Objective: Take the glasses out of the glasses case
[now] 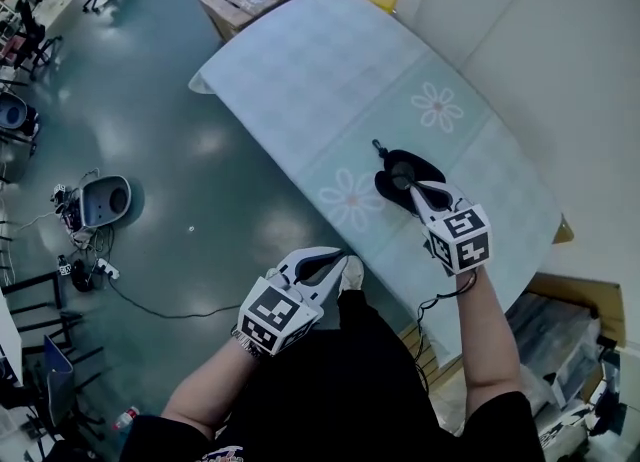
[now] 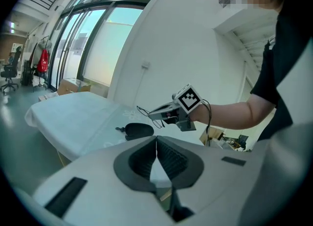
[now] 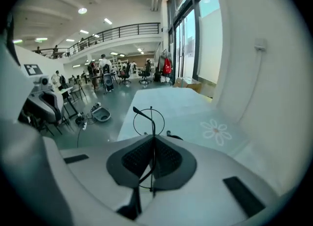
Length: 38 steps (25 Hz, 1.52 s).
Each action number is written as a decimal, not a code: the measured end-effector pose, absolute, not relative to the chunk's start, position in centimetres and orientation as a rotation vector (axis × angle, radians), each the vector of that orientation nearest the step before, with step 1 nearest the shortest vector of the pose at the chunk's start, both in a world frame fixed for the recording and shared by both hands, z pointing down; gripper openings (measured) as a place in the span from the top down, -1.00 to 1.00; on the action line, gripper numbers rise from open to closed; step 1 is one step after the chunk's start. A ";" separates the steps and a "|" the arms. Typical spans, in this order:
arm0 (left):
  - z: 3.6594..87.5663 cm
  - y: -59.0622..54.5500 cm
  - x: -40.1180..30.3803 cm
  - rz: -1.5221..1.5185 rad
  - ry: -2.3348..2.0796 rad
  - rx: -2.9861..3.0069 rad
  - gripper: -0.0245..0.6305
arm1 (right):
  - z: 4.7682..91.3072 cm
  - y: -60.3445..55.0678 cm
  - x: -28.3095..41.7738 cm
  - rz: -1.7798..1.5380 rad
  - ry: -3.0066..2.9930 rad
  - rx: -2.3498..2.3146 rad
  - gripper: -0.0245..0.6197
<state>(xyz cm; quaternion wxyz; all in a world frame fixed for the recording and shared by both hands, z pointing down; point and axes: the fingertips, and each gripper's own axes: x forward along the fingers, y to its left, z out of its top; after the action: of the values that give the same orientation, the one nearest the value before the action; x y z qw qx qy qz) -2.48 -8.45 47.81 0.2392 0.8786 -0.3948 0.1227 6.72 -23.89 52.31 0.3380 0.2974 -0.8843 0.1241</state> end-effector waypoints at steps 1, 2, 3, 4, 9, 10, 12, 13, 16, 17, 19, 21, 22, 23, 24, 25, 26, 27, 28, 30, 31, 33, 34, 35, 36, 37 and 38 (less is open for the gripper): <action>47.4 -8.4 -2.9 0.327 -1.087 2.413 0.83 | 51.4 -23.5 6.6 0.355 -2.338 0.806 0.84; 47.0 -8.3 -3.4 0.317 -1.094 2.418 0.83 | 50.4 -23.1 6.5 0.384 -2.371 0.837 0.84; 46.6 -8.3 -3.8 0.305 -1.100 2.420 0.83 | 49.5 -22.6 6.3 0.409 -2.401 0.867 0.84; 46.1 -8.2 -4.3 0.292 -1.106 2.421 0.83 | 48.6 -22.0 6.2 0.427 -2.426 0.896 0.84; 44.3 -7.2 -6.0 0.241 -1.117 2.456 0.83 | 45.0 -18.7 5.9 0.462 -2.512 1.012 0.84; 43.9 -6.9 -6.2 0.232 -1.114 2.464 0.83 | 44.4 -17.9 5.9 0.466 -2.525 1.032 0.84; 43.4 -6.1 -6.6 0.219 -1.101 2.480 0.83 | 43.3 -16.3 5.7 0.469 -2.543 1.066 0.85; 43.1 -5.8 -6.7 0.215 -1.091 2.489 0.83 | 42.9 -15.5 5.6 0.468 -2.549 1.081 0.84; 42.8 -4.6 -6.8 0.210 -1.054 2.516 0.83 | 42.2 -13.2 5.4 0.473 -2.557 1.123 0.84; 42.7 -4.3 -6.8 0.211 -1.041 2.524 0.83 | 42.0 -12.5 5.3 0.480 -2.559 1.138 0.85; 42.7 -3.6 -6.8 0.215 -1.014 2.539 0.83 | 42.0 -11.0 5.3 0.500 -2.562 1.166 0.85; 42.8 -2.8 -6.9 0.221 -0.985 2.551 0.83 | 42.2 -9.6 5.1 0.519 -2.557 1.190 0.85; 42.8 -2.4 -7.0 0.225 -0.969 2.557 0.83 | 42.3 -8.8 5.0 0.529 -2.553 1.202 0.85; 42.9 -2.0 -7.0 0.232 -0.953 2.563 0.83 | 42.5 -8.0 4.9 0.540 -2.549 1.214 0.85; 42.9 -1.5 -7.1 0.240 -0.938 2.569 0.83 | 42.7 -7.2 4.8 0.552 -2.546 1.226 0.85; 43.0 -1.1 -7.1 0.248 -0.923 2.574 0.83 | 42.9 -6.5 4.8 0.565 -2.544 1.238 0.85; 43.1 -0.7 -7.1 0.256 -0.911 2.578 0.83 | 43.1 -5.9 4.7 0.579 -2.541 1.248 0.85; 43.2 -0.3 -7.2 0.264 -0.899 2.581 0.83 | 43.4 -5.2 4.6 0.594 -2.538 1.257 0.85; 43.4 0.0 -7.2 0.270 -0.889 2.583 0.83 | 43.6 -4.5 4.6 0.609 -2.534 1.264 0.85; 43.6 0.8 -7.2 0.278 -0.871 2.584 0.83 | 44.2 -3.3 4.5 0.639 -2.528 1.275 0.85; 43.7 1.1 -7.2 0.280 -0.863 2.584 0.83 | 44.3 -2.8 4.4 0.652 -2.527 1.279 0.85; 43.8 1.5 -7.2 0.282 -0.852 2.583 0.83 | 44.4 -1.9 4.3 0.676 -2.528 1.288 0.85; 43.8 1.7 -7.1 0.281 -0.848 2.582 0.83 | 44.4 -1.5 4.3 0.688 -2.533 1.292 0.85; 43.8 1.9 -6.9 0.279 -0.846 2.582 0.83 | 44.2 -1.2 4.4 0.700 -2.539 1.298 0.85; 43.7 2.0 -6.7 0.276 -0.843 2.582 0.83 | 44.0 -0.9 4.5 0.709 -2.546 1.303 0.85; 43.6 2.1 -6.5 0.274 -0.840 2.584 0.83 | 43.8 -0.7 4.6 0.715 -2.554 1.308 0.85; 43.6 2.2 -6.3 0.273 -0.839 2.586 0.83 | 43.7 -0.4 4.6 0.719 -2.561 1.308 0.85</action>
<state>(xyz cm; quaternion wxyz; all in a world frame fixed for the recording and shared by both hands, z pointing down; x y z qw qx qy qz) -6.30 2.18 43.58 0.2031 0.9267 -0.3005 0.0978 4.65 -0.41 43.66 0.0886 0.4397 -0.8605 0.2417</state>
